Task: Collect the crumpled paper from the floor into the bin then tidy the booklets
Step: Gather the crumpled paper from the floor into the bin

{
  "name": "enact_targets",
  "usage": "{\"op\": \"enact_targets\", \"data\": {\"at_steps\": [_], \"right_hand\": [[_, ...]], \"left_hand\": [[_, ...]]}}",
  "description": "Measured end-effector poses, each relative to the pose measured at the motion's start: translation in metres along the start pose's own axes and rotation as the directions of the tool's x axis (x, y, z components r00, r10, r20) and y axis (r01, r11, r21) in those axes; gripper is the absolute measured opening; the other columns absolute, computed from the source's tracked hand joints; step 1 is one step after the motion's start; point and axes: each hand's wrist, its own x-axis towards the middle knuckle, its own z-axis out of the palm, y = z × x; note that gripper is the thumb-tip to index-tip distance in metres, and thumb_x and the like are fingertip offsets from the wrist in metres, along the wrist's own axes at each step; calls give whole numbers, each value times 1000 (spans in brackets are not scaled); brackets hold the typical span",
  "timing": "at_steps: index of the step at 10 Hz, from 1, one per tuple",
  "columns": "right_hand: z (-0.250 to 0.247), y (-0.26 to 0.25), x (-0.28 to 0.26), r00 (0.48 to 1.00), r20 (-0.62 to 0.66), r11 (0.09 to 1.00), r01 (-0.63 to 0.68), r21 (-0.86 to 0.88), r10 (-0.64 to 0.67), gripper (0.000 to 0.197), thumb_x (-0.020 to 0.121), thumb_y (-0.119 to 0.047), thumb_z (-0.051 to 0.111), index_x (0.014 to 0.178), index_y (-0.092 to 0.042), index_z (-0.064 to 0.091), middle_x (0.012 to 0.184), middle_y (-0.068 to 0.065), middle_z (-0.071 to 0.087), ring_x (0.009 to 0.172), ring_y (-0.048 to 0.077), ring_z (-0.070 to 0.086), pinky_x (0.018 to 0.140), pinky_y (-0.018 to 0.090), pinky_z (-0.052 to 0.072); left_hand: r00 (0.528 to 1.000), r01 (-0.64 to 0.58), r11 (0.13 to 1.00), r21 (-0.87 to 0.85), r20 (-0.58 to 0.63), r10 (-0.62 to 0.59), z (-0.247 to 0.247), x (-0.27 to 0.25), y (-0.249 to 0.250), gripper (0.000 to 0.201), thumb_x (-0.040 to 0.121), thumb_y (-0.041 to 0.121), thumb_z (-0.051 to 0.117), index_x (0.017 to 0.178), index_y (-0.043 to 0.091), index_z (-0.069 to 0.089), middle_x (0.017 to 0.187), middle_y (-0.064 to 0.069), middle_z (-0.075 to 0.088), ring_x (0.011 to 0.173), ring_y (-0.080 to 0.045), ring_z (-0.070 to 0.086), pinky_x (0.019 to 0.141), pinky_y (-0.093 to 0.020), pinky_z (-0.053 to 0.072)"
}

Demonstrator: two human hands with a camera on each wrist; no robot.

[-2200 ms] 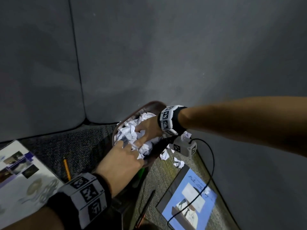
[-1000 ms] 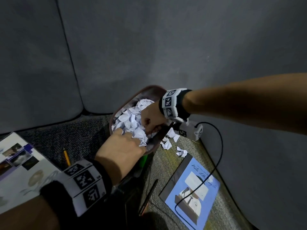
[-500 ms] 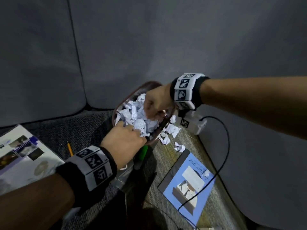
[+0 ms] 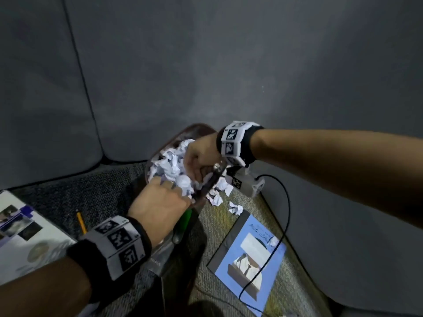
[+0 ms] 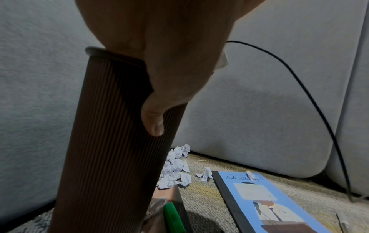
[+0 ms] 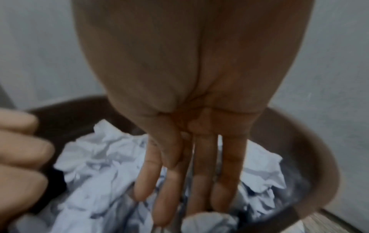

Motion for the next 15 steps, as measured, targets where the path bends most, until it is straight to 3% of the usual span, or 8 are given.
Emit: {"op": "enact_targets", "data": {"at_steps": [2, 4, 5, 6, 7, 9, 12, 15], "right_hand": [[-17, -2, -34, 915, -341, 976, 204, -72, -216, 34, 85, 5, 40, 78, -12, 69, 73, 5, 73, 62, 14, 67, 70, 38, 58], [-11, 66, -32, 556, -831, 954, 267, 134, -39, 37, 81, 7, 35, 71, -22, 55, 64, -3, 60, 58, 11, 56, 66, 29, 50], [32, 119, 2, 549, -826, 978, 64, 198, 131, 22, 87, -2, 42, 92, -14, 60, 86, 1, 64, 80, 17, 61, 82, 40, 53], [89, 180, 39, 789, -553, 946, -325, -8, 266, 56, 80, -22, 68, 131, -19, 45, 131, 11, 45, 117, 31, 49, 95, 45, 47], [111, 231, 57, 807, -440, 894, -448, -20, 394, 82, 74, -36, 70, 144, -30, 27, 152, 13, 17, 135, 42, 28, 104, 55, 38], [90, 280, 89, 740, -523, 882, -469, 49, 423, 91, 79, -52, 63, 150, -32, 10, 160, 10, -1, 135, 49, 29, 106, 54, 37], [83, 257, 144, 656, -557, 860, -414, 298, 509, 95, 77, -86, 20, 148, -24, 24, 157, 14, 14, 139, 47, 18, 111, 59, 22], [85, 242, 146, 695, -534, 876, -352, 330, 481, 52, 85, -25, 63, 131, -9, 44, 135, 18, 37, 117, 40, 49, 98, 43, 45]], "left_hand": [[992, 83, 995, 54, -101, -77, -2, -10, -9, 22, 92, 26, 40, 111, 32, 51, 110, 9, 60, 107, -17, 54, 85, -36, 33], [982, 168, 984, 63, -93, -162, -8, -6, -10, 26, 91, 27, 38, 111, 33, 52, 108, 10, 60, 107, -16, 54, 86, -36, 34], [980, 182, 982, 56, -89, -177, -6, 2, -6, 27, 91, 27, 37, 112, 31, 54, 106, 8, 61, 106, -17, 55, 85, -35, 35], [981, 185, 983, 21, -69, -183, -5, 10, -1, 38, 86, 43, 27, 112, 32, 51, 107, 9, 59, 108, -16, 54, 84, -34, 33], [978, 171, 982, -78, -103, -179, -7, 11, -2, 28, 76, 48, 48, 90, 26, 60, 82, 2, 63, 81, -25, 62, 71, -35, 36], [982, 187, 980, -73, 52, -184, 8, 24, -7, 49, 32, 33, 76, 79, 20, 68, 64, -1, 59, 57, -26, 60, 59, -29, 17], [972, 229, 969, -97, -37, -233, 23, 37, -7, 34, 43, 16, 65, 76, 18, 68, 65, -2, 59, 56, -24, 58, 54, -23, 10], [971, 232, 970, -69, -47, -236, 14, 33, -5, 28, 51, 17, 52, 76, 21, 63, 64, 0, 55, 57, -25, 55, 59, -29, 20]]}}
